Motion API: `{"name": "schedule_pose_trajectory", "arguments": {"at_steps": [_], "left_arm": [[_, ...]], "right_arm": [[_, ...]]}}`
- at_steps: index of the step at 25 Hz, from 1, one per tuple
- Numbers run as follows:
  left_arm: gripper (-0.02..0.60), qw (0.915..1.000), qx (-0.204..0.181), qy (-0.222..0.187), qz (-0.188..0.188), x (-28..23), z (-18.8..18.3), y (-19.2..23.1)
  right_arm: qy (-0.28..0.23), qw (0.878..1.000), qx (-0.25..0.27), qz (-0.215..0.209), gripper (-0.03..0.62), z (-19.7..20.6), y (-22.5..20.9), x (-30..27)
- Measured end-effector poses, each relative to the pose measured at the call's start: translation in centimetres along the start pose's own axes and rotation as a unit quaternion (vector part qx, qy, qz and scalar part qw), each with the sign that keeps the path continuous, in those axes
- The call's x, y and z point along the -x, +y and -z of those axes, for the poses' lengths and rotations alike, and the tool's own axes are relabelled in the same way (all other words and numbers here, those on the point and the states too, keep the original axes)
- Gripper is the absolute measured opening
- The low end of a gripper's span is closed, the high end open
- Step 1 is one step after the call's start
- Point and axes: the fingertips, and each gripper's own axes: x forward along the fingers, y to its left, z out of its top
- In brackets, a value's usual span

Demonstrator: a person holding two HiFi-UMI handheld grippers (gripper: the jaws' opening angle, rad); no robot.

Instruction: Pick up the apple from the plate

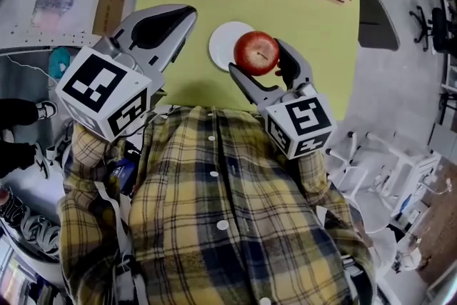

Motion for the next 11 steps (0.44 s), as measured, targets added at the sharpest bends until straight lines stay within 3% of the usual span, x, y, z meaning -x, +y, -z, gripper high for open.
{"name": "schedule_pose_trajectory", "arguments": {"at_steps": [11], "left_arm": [[0.005, 1.0, 0.004, 0.001, 0.004, 0.03, 0.41, -0.12]], "right_arm": [[0.005, 1.0, 0.004, -0.002, 0.387, 0.13, 0.26, -0.28]]}}
